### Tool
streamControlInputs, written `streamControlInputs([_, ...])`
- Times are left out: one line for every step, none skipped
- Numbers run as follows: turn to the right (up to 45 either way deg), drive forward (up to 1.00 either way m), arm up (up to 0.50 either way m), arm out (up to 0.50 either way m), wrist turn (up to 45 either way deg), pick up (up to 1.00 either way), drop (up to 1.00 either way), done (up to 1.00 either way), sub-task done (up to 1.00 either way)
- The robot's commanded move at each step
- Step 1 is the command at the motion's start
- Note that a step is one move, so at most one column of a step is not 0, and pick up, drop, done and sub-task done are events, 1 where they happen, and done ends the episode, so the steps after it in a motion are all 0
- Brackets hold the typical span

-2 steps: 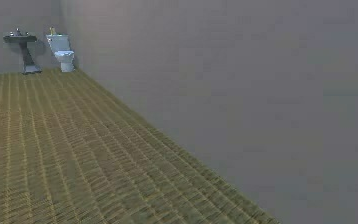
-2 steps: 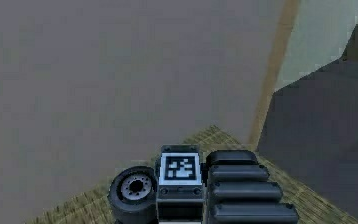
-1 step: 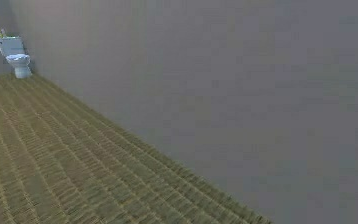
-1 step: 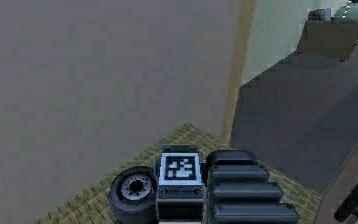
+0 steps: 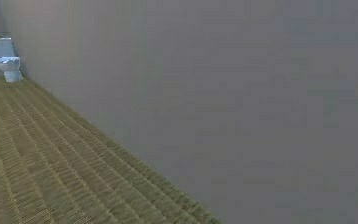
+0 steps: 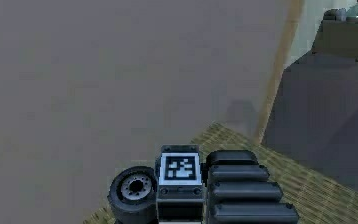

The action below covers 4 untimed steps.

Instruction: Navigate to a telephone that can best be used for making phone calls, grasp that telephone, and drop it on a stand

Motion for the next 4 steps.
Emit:
streamControlInputs([-45.0, 0.0, 0.0, 0.0, 0.0, 0.0, 0.0, 0.0, 0.0])
streamControlInputs([-36.0, 0.0, 0.0, 0.0, 0.0, 0.0, 0.0, 0.0, 0.0])
streamControlInputs([0.0, 1.0, 0.0, 0.0, 0.0, 0.0, 0.0, 0.0, 0.0])
streamControlInputs([0.0, 1.0, 0.0, 0.0, 0.0, 0.0, 0.0, 0.0, 0.0])
